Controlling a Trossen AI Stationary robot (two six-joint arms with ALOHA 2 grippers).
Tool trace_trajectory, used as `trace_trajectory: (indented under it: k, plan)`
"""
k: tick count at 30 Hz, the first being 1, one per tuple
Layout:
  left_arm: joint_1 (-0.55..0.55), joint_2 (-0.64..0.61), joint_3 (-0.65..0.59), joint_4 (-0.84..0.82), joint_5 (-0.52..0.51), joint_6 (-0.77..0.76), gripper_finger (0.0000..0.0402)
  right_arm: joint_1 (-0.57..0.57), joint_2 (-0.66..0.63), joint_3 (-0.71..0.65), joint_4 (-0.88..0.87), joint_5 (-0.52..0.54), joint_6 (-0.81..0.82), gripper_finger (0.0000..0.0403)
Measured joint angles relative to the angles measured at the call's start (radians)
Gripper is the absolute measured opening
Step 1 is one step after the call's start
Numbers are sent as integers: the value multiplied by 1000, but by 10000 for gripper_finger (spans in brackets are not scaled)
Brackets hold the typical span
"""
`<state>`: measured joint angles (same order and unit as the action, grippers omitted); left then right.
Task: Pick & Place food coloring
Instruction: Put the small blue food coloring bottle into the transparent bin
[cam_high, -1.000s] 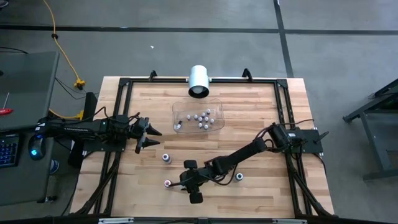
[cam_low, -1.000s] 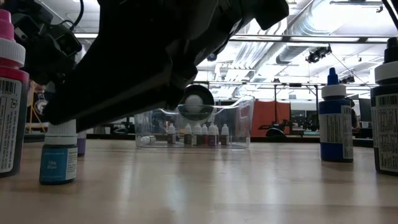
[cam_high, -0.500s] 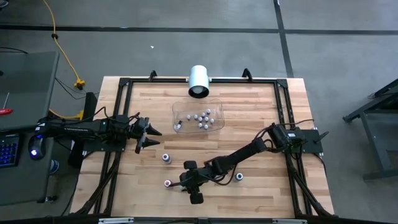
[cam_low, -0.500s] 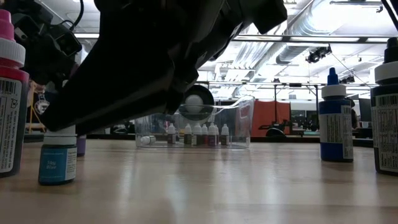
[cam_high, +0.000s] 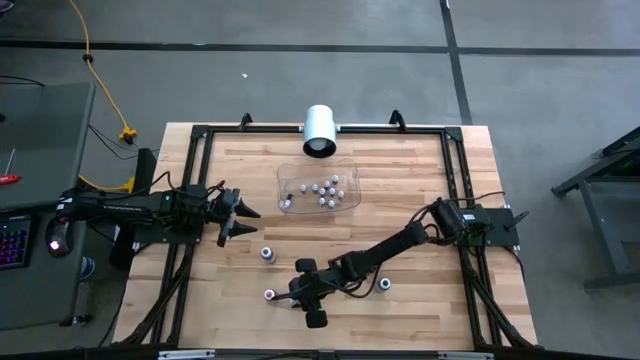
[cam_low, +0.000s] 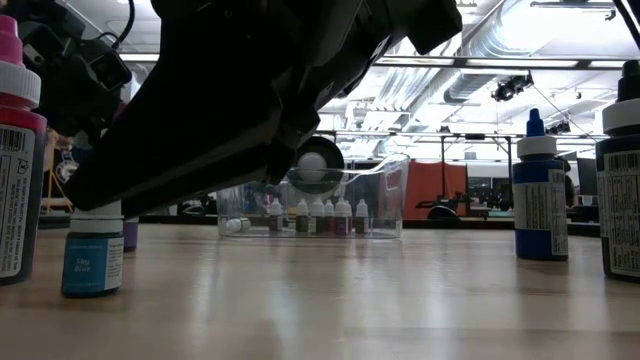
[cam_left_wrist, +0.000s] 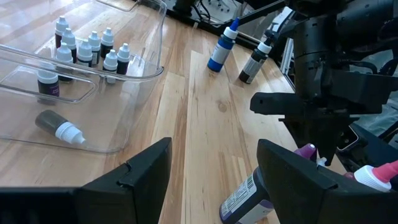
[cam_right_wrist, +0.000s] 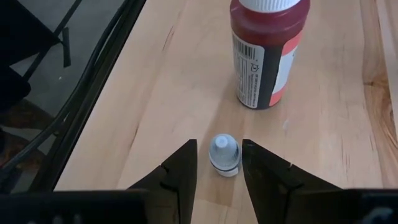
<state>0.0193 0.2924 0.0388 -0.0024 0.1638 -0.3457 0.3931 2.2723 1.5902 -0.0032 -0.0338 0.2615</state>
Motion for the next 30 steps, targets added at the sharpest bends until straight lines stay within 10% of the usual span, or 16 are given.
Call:
trace_trajectory:
  k: [18,30]
  plan:
    - [0,0,0,0,0,0,234,0,6,-1,0,-1,0,113]
    - [0,0,0,0,0,0,234,0,6,-1,4,0,0,44]
